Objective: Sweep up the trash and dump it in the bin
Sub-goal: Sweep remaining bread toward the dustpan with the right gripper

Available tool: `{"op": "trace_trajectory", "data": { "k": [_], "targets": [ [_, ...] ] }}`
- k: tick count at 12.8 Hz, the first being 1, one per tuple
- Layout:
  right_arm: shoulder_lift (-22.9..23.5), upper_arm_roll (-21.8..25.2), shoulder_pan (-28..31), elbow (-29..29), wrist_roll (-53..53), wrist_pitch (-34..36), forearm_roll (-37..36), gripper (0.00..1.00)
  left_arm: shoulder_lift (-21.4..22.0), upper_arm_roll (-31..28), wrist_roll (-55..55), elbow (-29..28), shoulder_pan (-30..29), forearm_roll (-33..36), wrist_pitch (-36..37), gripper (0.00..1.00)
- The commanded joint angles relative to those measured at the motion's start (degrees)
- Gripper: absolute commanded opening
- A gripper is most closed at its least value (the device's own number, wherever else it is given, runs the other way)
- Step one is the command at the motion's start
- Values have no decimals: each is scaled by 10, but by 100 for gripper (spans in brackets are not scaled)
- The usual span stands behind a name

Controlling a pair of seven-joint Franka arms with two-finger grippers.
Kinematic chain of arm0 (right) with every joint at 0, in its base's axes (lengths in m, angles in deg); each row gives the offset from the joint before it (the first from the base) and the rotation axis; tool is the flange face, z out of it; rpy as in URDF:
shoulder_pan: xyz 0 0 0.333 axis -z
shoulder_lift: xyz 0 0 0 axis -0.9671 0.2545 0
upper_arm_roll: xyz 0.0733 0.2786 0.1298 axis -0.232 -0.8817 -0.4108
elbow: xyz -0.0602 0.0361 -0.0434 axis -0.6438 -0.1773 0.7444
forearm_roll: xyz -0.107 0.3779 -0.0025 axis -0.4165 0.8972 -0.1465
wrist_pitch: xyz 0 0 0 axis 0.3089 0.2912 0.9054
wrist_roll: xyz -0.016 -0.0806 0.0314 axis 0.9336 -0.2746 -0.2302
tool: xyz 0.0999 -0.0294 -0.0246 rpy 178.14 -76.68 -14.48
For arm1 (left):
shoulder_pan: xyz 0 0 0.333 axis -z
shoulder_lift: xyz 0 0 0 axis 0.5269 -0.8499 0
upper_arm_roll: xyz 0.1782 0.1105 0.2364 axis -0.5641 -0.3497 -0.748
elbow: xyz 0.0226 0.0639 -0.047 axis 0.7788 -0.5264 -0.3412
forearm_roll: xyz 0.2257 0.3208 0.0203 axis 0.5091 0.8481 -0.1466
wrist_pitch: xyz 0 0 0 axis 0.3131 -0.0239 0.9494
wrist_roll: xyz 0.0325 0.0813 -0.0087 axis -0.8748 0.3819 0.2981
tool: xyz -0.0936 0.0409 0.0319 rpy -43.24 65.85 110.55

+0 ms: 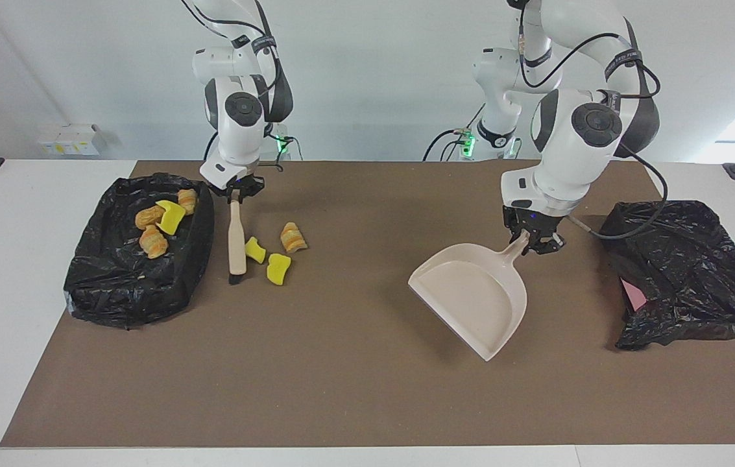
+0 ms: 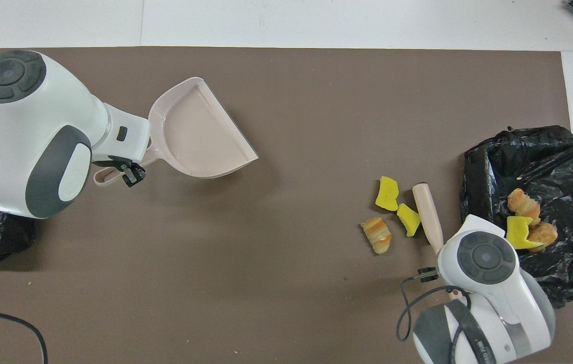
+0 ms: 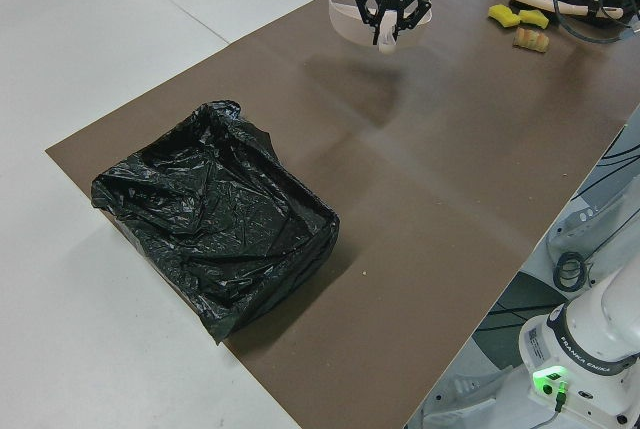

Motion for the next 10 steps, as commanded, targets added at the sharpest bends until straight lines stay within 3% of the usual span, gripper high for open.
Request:
{"op": "trace_trajectory", "data": {
  "k": [1,5,10],
  "targets": [
    [13,-3,-42,5,3,-17,92,0,17,6,93,-21,6,31,7,0],
    [28,-3,-92,-5,5,-36,225,0,41,7,96,-111,71,81,-41,0],
    [58,-4,-149,-20,48,-58,270,0,77,6,95,-217,141,87,-114,0]
  ]
}}
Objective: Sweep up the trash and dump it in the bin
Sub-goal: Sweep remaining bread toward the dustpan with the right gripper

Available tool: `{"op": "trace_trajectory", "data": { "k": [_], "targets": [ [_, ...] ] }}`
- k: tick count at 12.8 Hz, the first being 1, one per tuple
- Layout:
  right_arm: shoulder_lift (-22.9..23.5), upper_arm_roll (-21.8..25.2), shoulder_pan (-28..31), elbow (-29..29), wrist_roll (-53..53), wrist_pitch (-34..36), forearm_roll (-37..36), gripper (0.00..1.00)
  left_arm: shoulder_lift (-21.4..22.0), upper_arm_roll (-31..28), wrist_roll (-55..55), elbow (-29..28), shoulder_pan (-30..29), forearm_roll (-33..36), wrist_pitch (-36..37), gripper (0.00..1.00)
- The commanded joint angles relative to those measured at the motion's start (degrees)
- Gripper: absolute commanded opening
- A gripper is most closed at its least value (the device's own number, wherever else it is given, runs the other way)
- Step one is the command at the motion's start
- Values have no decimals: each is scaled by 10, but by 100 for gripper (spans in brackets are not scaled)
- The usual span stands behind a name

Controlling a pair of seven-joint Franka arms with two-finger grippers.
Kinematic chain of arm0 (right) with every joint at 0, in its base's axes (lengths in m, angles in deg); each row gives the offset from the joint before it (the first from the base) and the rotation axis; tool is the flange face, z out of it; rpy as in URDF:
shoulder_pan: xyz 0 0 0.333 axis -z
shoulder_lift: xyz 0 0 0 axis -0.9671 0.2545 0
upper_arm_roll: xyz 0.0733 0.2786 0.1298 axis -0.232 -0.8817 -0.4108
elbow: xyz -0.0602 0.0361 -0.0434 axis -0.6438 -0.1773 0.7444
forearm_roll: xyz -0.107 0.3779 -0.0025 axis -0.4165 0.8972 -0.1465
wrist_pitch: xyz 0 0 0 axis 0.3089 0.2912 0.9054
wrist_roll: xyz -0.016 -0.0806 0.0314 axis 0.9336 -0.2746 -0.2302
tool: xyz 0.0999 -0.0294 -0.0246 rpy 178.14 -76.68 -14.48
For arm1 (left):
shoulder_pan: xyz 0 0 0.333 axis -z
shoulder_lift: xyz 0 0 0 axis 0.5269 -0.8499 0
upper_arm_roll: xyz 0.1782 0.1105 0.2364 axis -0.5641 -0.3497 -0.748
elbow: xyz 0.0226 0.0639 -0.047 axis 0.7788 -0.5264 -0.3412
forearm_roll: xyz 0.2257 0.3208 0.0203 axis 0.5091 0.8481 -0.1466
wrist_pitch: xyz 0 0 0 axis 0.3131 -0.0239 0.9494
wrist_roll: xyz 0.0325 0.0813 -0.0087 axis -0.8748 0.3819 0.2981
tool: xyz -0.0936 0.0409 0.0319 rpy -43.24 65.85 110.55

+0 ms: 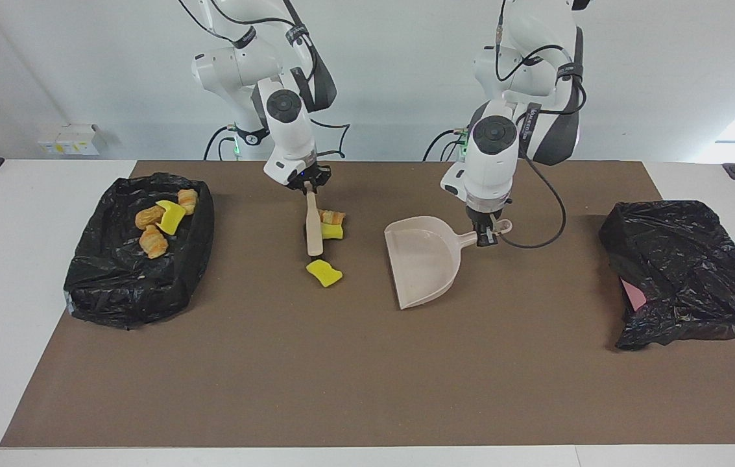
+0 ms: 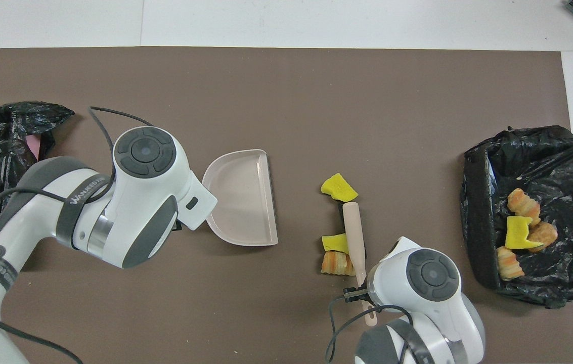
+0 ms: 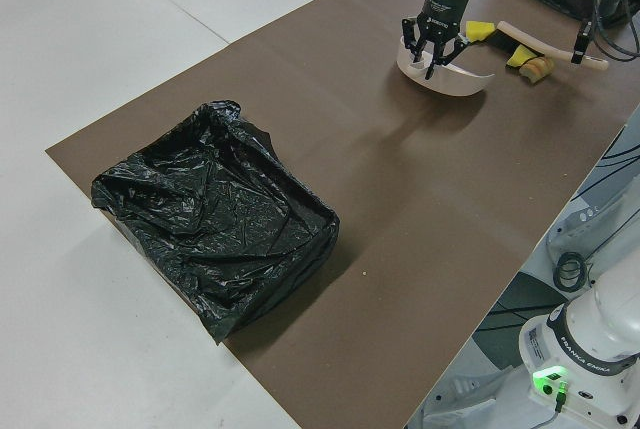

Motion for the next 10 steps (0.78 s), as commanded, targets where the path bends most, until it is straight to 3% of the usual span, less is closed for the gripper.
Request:
{"op": "trace_trajectory", "data": {
  "k": [1,5,8,10],
  "targets": [
    [36,-2,-15,-21,2,-12,58,0,54,-8,4,-85,48,21,-59,0],
    [58,-4,-36,-60,2,-16,146,0,69,-8,-14,-137,96,21,-82,0],
    [78,-4,-49,-102,2,-7,212,0,69,-6,-35,-143,96,21,-104,0],
    [76,0,-51,-134,8,33,199,0,69,-6,-37,-143,90,21,-114,0]
  ]
}}
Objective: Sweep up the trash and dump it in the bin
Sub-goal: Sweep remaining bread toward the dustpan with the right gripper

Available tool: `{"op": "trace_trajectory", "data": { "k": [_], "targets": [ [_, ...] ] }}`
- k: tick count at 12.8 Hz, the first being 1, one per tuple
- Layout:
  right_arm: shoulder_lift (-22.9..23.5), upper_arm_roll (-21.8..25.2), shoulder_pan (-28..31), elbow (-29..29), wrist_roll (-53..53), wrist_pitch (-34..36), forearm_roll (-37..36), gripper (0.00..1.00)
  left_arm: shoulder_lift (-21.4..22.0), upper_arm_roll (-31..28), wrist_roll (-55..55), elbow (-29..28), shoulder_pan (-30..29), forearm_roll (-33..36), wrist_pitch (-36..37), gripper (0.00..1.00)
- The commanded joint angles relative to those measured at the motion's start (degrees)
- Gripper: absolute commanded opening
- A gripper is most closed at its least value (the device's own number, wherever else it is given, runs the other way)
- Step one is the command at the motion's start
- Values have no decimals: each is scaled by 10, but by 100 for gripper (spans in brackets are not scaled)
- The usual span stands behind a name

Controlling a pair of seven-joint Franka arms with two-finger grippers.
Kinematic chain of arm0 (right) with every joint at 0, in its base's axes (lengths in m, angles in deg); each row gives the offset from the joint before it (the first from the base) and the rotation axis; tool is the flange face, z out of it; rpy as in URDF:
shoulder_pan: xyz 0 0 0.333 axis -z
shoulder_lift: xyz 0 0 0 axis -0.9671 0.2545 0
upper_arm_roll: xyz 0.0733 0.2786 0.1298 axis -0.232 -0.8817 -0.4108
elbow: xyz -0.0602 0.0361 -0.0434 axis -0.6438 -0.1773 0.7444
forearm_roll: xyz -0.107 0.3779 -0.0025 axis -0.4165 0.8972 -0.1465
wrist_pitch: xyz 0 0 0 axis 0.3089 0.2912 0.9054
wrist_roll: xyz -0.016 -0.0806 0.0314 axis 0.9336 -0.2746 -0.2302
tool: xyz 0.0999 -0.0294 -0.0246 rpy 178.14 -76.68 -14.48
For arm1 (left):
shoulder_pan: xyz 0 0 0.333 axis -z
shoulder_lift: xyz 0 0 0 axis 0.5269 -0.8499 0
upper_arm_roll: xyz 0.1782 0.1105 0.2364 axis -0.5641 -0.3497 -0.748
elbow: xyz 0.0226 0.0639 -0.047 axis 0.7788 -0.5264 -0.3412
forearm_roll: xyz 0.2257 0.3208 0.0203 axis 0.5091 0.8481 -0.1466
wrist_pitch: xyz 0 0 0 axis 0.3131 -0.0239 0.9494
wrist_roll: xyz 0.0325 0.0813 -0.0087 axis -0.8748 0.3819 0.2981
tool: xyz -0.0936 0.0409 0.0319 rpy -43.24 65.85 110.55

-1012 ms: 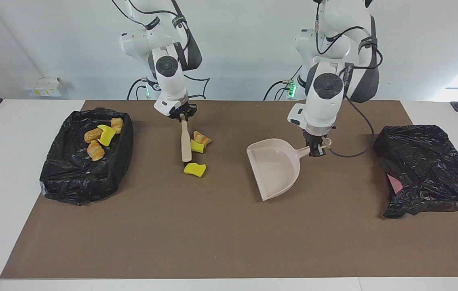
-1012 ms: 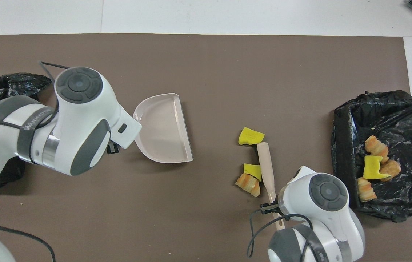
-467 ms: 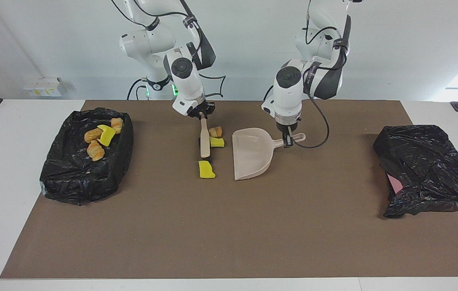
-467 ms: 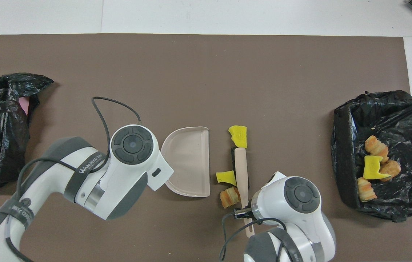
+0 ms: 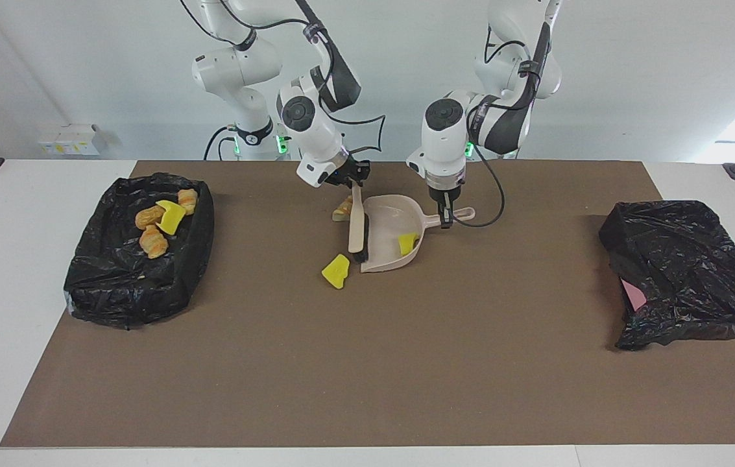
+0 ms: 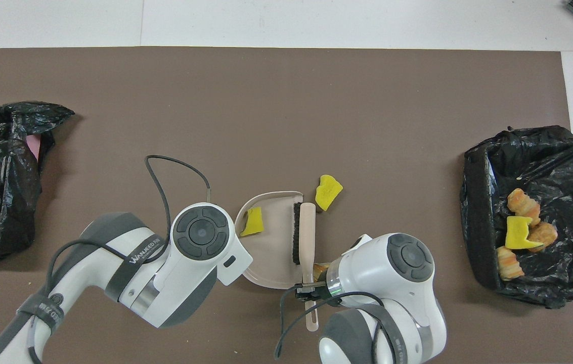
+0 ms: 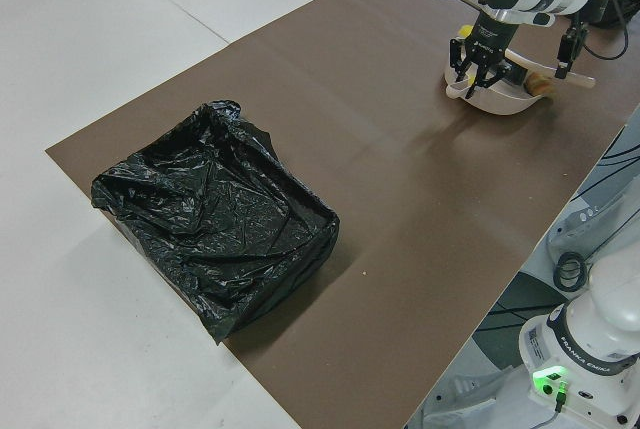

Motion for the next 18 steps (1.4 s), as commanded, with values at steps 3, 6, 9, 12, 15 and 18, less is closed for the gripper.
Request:
{"op": "trace_trajectory", "data": {
  "k": [3,6,9,12,15,18],
  "targets": [
    [-44,10,51,-66,20,158,-123,0,17,-7,-6,-23,3,11,-16,0],
    [-114,5,53,-15,98,221,-218,0,15,-8,12,-13,0,12,11,0],
    [-190,0,35,112,126,213,-218,0,15,-8,7,-14,0,12,12,0],
    [-165,0,-1,140,142,151,-157,0,16,-8,-2,-16,0,12,8,0],
    [-130,0,-31,138,131,81,-73,0,18,-8,6,-21,0,12,12,0],
    [-94,0,-29,120,34,41,74,0,25,-8,27,-32,2,15,9,0]
  ]
}}
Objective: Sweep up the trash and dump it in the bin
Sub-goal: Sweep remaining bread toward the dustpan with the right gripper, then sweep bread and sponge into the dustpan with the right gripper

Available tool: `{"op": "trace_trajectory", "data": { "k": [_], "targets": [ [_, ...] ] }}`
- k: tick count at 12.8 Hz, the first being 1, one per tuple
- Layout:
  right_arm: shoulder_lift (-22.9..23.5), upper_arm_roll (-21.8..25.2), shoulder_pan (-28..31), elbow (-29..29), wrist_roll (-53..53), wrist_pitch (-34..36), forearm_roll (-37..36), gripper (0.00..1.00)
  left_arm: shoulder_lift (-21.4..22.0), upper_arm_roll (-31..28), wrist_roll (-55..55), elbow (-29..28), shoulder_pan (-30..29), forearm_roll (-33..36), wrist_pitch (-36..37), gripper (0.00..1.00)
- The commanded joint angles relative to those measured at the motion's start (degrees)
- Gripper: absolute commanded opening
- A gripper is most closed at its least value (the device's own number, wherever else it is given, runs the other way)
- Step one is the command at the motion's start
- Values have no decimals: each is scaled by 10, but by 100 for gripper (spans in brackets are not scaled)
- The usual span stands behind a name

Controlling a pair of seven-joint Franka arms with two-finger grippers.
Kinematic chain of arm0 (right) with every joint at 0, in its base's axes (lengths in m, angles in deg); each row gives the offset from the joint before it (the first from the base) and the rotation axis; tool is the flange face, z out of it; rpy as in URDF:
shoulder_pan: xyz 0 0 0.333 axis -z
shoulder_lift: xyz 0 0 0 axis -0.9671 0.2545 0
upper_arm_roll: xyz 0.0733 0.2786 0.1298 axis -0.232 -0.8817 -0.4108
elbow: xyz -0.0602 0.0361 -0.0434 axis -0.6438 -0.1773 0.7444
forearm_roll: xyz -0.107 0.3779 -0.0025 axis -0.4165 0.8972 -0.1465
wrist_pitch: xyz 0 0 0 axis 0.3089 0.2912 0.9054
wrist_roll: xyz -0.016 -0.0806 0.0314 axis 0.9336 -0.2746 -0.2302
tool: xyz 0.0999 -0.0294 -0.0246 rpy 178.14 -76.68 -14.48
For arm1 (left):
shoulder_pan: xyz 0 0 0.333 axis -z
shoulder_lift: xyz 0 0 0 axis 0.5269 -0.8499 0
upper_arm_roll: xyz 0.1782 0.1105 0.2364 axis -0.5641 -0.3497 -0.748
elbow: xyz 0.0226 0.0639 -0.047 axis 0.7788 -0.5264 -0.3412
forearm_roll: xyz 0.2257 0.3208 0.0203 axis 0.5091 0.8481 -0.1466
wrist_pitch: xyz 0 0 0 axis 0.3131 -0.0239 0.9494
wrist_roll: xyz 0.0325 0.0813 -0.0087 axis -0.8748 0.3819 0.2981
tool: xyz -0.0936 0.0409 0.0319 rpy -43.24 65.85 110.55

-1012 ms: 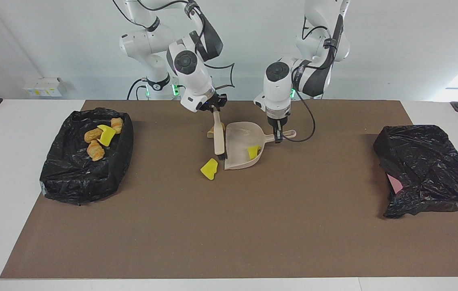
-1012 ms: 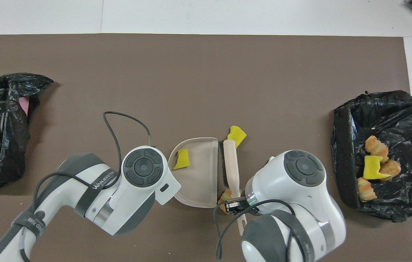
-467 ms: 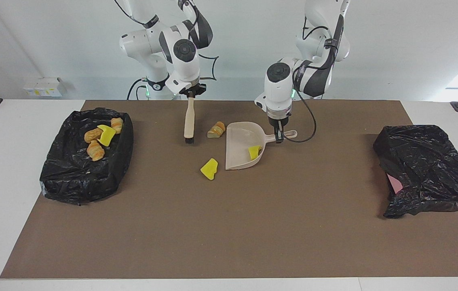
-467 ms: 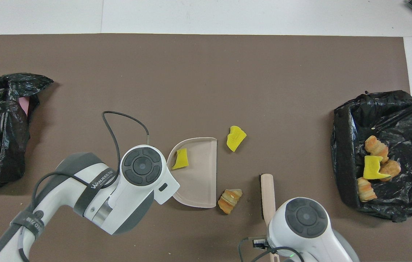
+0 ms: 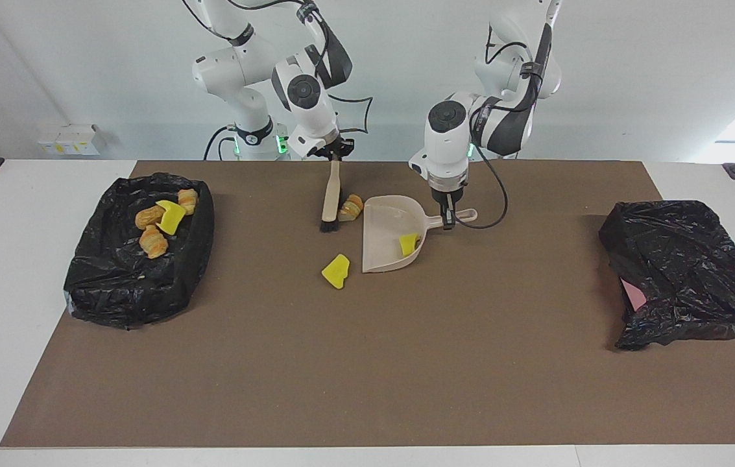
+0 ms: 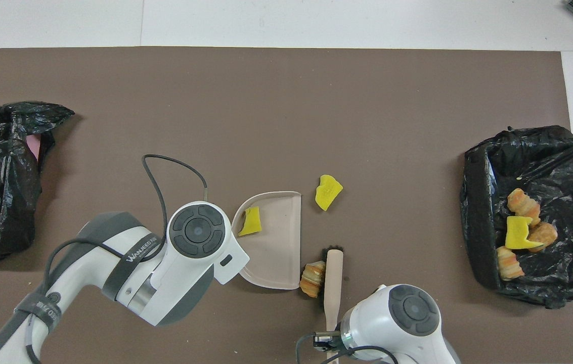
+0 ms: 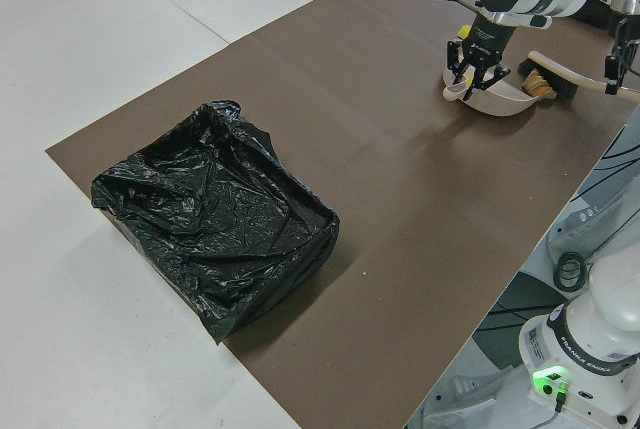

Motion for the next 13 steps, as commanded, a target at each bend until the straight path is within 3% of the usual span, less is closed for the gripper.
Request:
{"op": "trace_trajectory", "data": {
  "k": [1,4,8,11,13],
  "targets": [
    [49,-2,6,-51,-58,-16,88,0,28,-3,16,-36,2,13,3,0],
    [93,-1,10,-116,-57,-11,90,0,29,-2,17,-41,-3,12,-10,0],
    [91,2,12,-138,-57,-4,48,0,27,-2,16,-49,-25,7,-45,0],
    [81,5,43,-165,-57,43,-97,0,16,-3,-11,-33,-41,-24,-44,0],
    [112,1,64,-236,-65,110,-244,0,9,-3,-72,-20,-42,-26,-37,0]
  ]
}}
